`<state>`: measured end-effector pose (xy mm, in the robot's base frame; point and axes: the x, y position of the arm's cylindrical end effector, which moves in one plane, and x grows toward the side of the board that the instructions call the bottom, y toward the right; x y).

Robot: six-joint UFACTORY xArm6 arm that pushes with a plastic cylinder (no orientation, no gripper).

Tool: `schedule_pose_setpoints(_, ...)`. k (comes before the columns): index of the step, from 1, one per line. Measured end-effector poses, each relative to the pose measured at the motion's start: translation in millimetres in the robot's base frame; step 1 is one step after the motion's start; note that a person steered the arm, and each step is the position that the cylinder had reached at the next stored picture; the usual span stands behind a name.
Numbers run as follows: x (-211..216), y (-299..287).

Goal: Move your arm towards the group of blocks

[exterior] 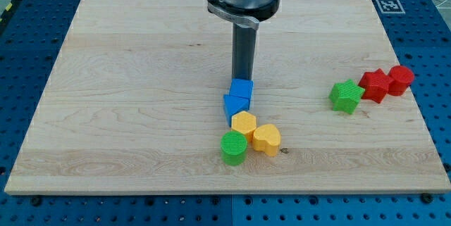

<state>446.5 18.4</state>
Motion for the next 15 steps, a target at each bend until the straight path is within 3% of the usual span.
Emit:
schedule_pose_setpoints(2,48.1,2.7)
schedule_pose_setpoints(3,52.4,19.6)
schedule_pose_setpoints(5,26.4,25.3)
schedule_pose_setpoints(6,10.6,52.8)
schedule_pose_setpoints(8,18.5,113.4)
schedule_pose_setpoints(13,26.8,94.7)
schedule_pose_setpoints(15,95.9,100.3)
